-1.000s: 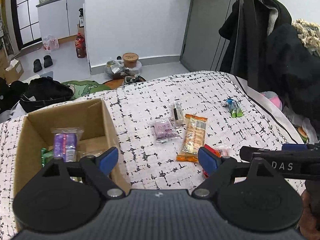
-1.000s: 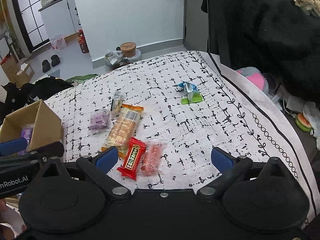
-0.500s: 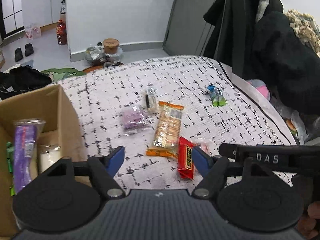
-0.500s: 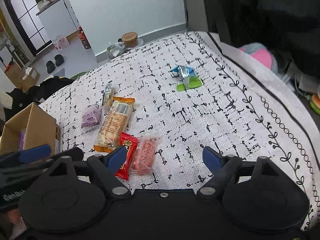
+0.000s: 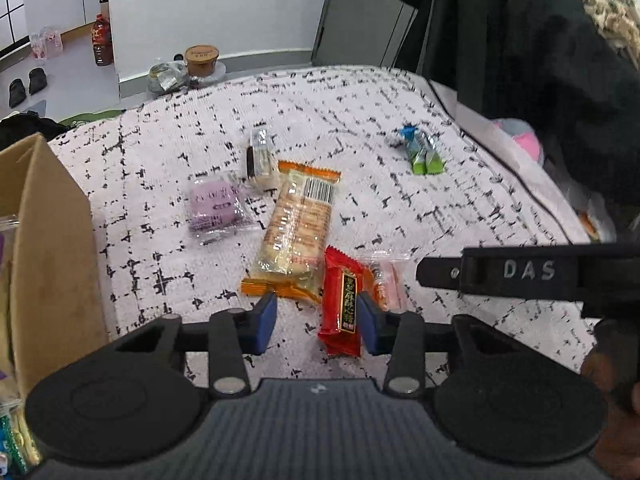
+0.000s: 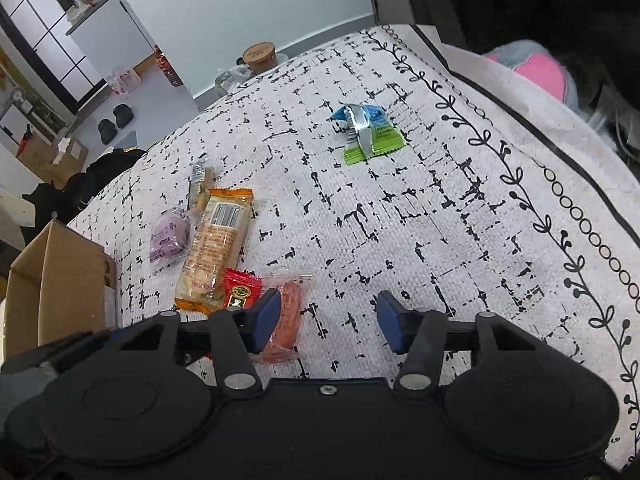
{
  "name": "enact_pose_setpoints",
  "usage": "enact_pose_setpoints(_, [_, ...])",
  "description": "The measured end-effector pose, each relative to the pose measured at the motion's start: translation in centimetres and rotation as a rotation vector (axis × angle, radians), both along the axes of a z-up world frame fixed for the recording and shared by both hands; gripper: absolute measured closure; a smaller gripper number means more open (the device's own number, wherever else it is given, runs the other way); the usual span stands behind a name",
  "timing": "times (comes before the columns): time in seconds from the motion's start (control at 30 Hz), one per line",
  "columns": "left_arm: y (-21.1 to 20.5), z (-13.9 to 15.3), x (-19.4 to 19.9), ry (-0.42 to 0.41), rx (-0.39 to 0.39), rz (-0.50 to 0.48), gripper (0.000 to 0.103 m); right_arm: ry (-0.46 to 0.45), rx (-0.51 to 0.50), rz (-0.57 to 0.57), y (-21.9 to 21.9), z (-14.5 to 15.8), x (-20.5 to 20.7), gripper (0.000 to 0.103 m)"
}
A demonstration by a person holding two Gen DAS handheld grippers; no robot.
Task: Organize snacks
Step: 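Grasp the red candy bar with the left tool while the right tool grasps the pink pack, then carry the red candy bar and pink pack over the box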
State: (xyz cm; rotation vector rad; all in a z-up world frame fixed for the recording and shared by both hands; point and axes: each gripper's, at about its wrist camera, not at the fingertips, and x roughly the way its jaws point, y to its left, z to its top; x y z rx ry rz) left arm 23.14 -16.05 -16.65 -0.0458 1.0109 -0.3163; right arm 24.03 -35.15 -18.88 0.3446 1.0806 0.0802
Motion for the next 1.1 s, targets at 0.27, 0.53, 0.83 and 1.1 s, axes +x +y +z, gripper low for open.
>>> enact_pose_setpoints(0.27, [-1.4,-1.7,0.6,0.042,0.009,-0.036,0.075,0.028,0.036,0.003,0.2,-0.8,0.8,0.051])
enact_pose_setpoints(0.53, [-1.1,-1.8,0.7,0.051,0.010,-0.022,0.083,0.048,0.050,0.025,1.4,-1.5,1.2,0.057])
enact_pose_setpoints(0.83, [-0.3,-1.3,-0.1,0.051,0.030,-0.019,0.083,0.082,-0.036,0.094,4.2,-1.7,1.8,0.072])
enact_pose_setpoints(1.1, [1.1,-0.2,-0.8,0.035,0.012,-0.001,0.083,0.080,-0.085,0.057,4.1,-0.8,1.2,0.084])
